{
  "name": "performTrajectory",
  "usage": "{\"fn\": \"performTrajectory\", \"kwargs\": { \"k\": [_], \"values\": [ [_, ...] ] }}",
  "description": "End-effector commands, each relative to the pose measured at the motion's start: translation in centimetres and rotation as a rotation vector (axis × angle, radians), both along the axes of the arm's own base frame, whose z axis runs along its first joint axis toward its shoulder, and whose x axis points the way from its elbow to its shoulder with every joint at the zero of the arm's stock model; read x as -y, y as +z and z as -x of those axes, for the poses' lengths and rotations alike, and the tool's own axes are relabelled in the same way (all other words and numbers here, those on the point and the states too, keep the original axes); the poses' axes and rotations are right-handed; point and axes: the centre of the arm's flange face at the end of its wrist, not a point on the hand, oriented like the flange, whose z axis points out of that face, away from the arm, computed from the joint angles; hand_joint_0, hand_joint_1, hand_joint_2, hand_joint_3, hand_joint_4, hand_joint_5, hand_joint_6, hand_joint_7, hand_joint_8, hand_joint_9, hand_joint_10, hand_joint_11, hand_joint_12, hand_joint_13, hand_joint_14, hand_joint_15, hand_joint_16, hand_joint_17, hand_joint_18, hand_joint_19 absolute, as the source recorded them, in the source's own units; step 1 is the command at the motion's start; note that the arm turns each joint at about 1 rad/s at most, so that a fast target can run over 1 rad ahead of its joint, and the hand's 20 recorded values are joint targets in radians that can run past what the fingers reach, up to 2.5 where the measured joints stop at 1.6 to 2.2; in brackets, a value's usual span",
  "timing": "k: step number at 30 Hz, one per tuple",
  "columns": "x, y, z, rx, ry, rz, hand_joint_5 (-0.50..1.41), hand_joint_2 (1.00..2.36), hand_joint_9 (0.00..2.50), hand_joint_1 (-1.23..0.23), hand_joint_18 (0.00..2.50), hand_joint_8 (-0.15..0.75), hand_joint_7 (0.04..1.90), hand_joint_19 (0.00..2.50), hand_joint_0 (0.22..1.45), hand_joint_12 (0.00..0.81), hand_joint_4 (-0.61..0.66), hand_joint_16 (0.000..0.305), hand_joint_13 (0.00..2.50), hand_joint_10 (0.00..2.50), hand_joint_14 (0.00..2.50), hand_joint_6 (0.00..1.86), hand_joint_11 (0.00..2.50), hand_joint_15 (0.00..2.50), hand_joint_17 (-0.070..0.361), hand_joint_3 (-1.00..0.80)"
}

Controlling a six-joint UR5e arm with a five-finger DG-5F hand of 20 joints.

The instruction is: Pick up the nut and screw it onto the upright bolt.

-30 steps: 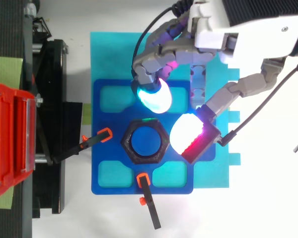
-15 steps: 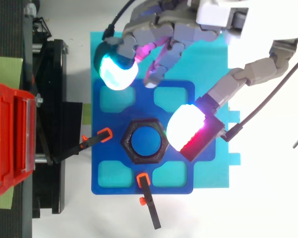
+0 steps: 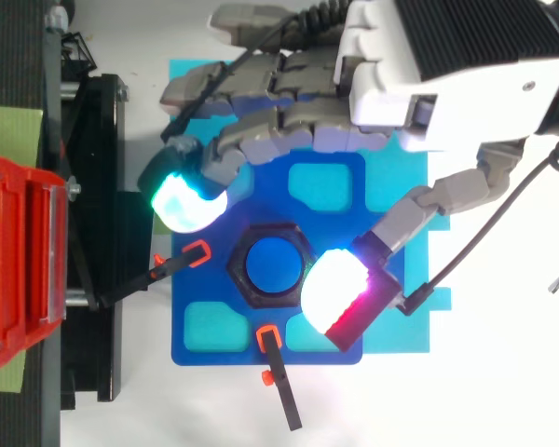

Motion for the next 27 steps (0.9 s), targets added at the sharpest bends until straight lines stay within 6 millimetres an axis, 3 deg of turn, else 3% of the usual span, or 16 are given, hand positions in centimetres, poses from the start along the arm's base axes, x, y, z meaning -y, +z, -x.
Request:
{"fn": "performTrajectory", "kwargs": {
  "k": [1, 15, 17, 27],
  "values": [
    [-0.5, -0.4, 0.0, 0.001, 0.002, -0.01, -0.25, 1.0, 0.0, -0.44, 0.0, 0.179, 0.56, 0.0, 0.4, 0.363, 0.06, 0.06, 0.0, 0.0, 0.0, 0.5, 0.0, 0.0, 0.136, -0.5],
    [-0.4, -1.1, 0.4, -0.033, 0.003, -0.007, -0.24, 1.0, 0.0, -0.46, 0.0, 0.207, 0.57, 0.0, 0.4, 0.366, 0.11, 0.06, 0.0, 0.0, 0.0, 0.5, 0.0, 0.0, 0.136, -0.5],
    [-0.3, -2.0, 0.8, -0.045, 0.0, -0.01, -0.23, 1.0, 0.0, -0.46, 0.0, 0.216, 0.6, 0.0, 0.4, 0.369, 0.13, 0.061, 0.0, 0.0, 0.0, 0.5, 0.0, 0.0, 0.136, -0.5],
    [-0.2, -2.1, 0.8, -0.042, 0.002, -0.01, -0.16, 1.0, 0.17, -0.47, 0.0, 0.249, 0.75, 0.0, 0.41, 0.375, 0.21, 0.059, 0.0, 0.0, 0.0, 0.5, 0.0, 0.0, 0.132, -0.5]
  ]
}}
